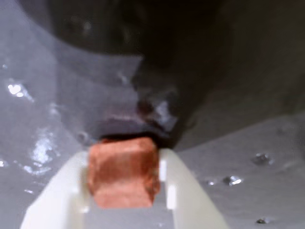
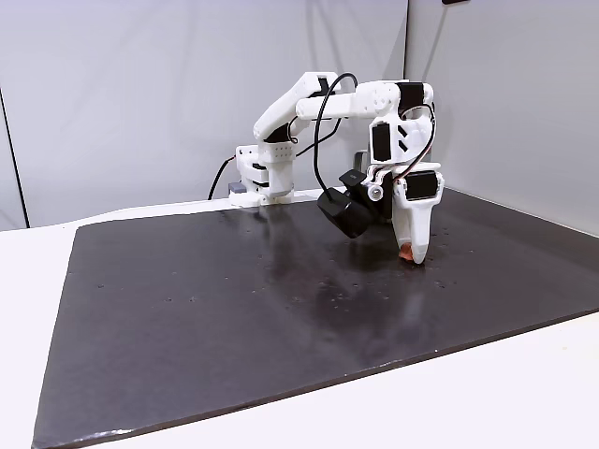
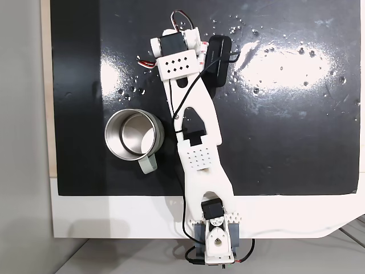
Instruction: Grasp a cube and put it in the cup.
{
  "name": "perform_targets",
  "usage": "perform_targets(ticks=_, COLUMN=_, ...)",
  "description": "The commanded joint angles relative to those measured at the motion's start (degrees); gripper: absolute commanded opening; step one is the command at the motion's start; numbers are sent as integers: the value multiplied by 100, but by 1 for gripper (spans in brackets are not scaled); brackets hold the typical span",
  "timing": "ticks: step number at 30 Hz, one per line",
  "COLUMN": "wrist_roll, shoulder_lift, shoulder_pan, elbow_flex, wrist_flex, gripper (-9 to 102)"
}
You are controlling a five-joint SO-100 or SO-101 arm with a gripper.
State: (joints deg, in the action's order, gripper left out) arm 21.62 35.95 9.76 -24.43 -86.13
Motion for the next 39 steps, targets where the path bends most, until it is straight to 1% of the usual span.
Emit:
perform_targets(ticks=1, wrist_roll=-70, shoulder_lift=62, shoulder_pan=-88, elbow_flex=325, wrist_flex=-70, gripper=3)
perform_targets(ticks=11, wrist_roll=-123, shoulder_lift=316, shoulder_pan=-105, elbow_flex=308, wrist_flex=-185, gripper=2)
perform_targets(ticks=28, wrist_roll=-132, shoulder_lift=3630, shoulder_pan=-132, elbow_flex=-1160, wrist_flex=-290, gripper=2)
perform_targets(ticks=39, wrist_roll=-387, shoulder_lift=4597, shoulder_pan=-202, elbow_flex=-1415, wrist_flex=-457, gripper=2)
